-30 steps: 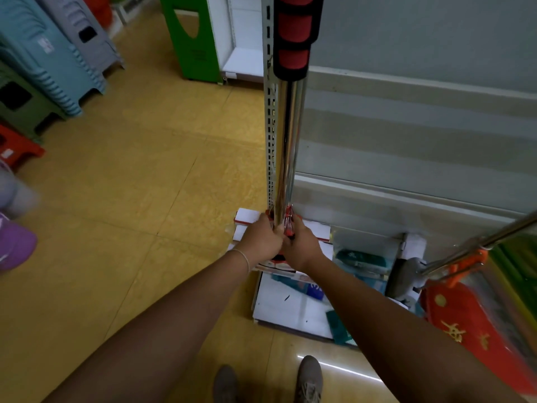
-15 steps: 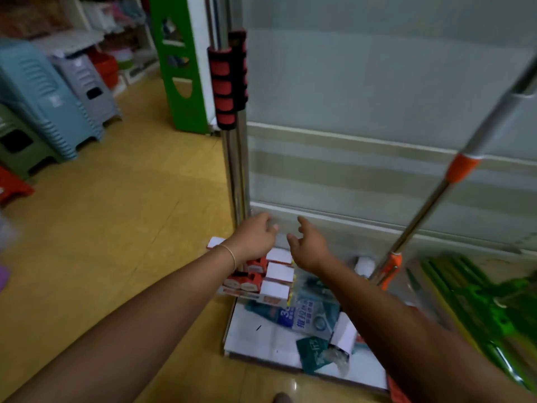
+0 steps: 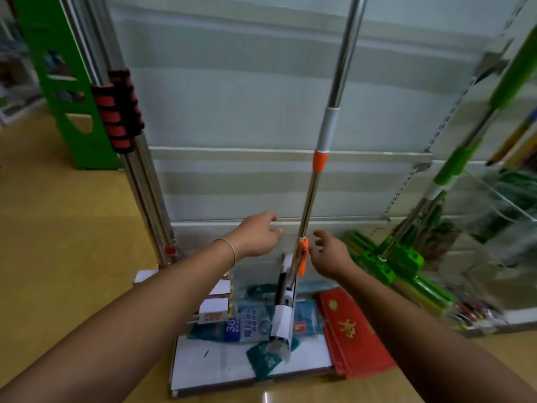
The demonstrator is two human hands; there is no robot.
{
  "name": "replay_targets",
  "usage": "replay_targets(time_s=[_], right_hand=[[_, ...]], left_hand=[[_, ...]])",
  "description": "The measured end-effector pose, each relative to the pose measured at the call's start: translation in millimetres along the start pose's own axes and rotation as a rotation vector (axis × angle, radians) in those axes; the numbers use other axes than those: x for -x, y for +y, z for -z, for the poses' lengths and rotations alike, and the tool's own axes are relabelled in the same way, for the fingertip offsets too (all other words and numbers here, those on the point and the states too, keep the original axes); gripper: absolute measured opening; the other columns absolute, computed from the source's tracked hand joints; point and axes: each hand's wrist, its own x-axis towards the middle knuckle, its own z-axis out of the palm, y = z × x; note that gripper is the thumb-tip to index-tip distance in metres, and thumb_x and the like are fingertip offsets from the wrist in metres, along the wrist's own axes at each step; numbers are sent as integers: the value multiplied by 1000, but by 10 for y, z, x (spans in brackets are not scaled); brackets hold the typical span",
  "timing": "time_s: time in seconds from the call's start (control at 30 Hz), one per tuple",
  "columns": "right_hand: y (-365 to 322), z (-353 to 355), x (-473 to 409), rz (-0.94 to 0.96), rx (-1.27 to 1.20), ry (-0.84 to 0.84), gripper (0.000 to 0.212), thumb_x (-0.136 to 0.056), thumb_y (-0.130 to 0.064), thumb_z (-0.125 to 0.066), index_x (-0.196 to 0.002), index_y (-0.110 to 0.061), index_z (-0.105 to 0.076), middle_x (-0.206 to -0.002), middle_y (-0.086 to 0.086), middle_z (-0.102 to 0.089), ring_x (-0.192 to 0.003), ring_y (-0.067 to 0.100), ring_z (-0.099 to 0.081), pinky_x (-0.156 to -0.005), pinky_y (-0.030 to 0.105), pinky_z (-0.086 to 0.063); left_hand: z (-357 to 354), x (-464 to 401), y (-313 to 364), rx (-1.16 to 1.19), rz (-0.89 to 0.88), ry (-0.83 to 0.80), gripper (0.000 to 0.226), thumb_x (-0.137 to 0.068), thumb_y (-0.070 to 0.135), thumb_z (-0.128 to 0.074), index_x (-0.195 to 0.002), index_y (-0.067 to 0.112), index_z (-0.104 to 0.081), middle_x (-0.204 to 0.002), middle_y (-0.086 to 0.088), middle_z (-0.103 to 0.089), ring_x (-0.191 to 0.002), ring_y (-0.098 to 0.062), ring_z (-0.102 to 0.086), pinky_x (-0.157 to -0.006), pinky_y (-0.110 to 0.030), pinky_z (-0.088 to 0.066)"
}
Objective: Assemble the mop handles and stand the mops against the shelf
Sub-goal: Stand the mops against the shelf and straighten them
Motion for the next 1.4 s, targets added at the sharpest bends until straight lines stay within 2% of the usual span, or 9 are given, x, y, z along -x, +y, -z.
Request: replay_targets(time_s=[0.27,0.4,0.6,0.77,0.97,1.1,1.2,1.3,1.4], right_hand=[[387,289,-637,29,13,-112,48,-95,-29,-57,-139,-12,-49,-131,14,-62,-121,27,-59,-101,32,-43],[704,350,-1098,86,15,-203,50,-93,-31,-60,-139,-12,-50,-131,12,-62,-119,25,-60,-99,30,-44],[1178,30,-1406,76,-27,-461,65,-90,-38,-64,-146,-18,-40,-141,11,-54,-123,26,-57,-97,36,-49],[1195,-325,-1630,153,-8,-517,73,-88,-43,-63,-150,-17,-33,-145,14,-50,-127,31,-53,-105,41,-46],[1160,-595,-1778,288,-84,-527,28,-93,-23,-60,-118,-10,-58,-111,7,-69,-103,23,-64,-76,20,-38],[1178,-704,-1774,320,-145,-502,22,-94,-21,-57,-114,-11,-60,-107,9,-67,-93,19,-61,-69,3,-36],[1178,-748,-1781,331,-155,-494,24,-94,-23,-58,-117,-16,-60,-103,0,-62,-88,14,-55,-84,26,-46],[1209,-773,-1779,321,-146,-497,27,-91,-18,-63,-118,-16,-60,-105,1,-62,-90,10,-50,-84,26,-41],[1227,-757,-1762,274,-149,-487,28,-89,-19,-65,-117,-17,-60,-98,-5,-58,-84,7,-50,-82,25,-41]], left_hand=[[-221,-542,518,30,23,53,55,-97,38,-48,-142,8,-40,-134,-15,-56,-122,-28,-53,-102,-34,-41],[-507,-979,801,247,123,206,56,-95,42,-50,-141,11,-40,-95,2,-64,-93,-18,-61,-82,-31,-45],[-954,-1463,932,433,291,455,47,-92,39,-58,-130,14,-49,-118,-4,-63,-110,-24,-60,-93,-38,-48],[-1140,-1655,818,385,339,505,21,-94,41,-54,-104,23,-52,-90,5,-61,-84,-16,-58,-64,-26,-41],[-1301,-1830,669,428,320,561,23,-98,48,-39,-90,30,-49,-88,-1,-66,-82,-13,-61,-64,-21,-43],[-1346,-1889,562,395,303,599,19,-99,45,-37,-86,33,-44,-88,3,-66,-82,-7,-62,-61,-18,-40],[-1345,-1896,503,388,265,606,18,-99,44,-39,-86,33,-44,-84,4,-66,-78,-2,-62,-58,-14,-40],[-1353,-1894,473,393,223,589,17,-99,42,-39,-86,33,-44,-81,5,-66,-73,7,-61,-54,-7,-40],[-1329,-1879,461,416,175,539,16,-99,41,-39,-87,32,-46,-80,4,-66,-76,-1,-62,-60,-13,-40]])
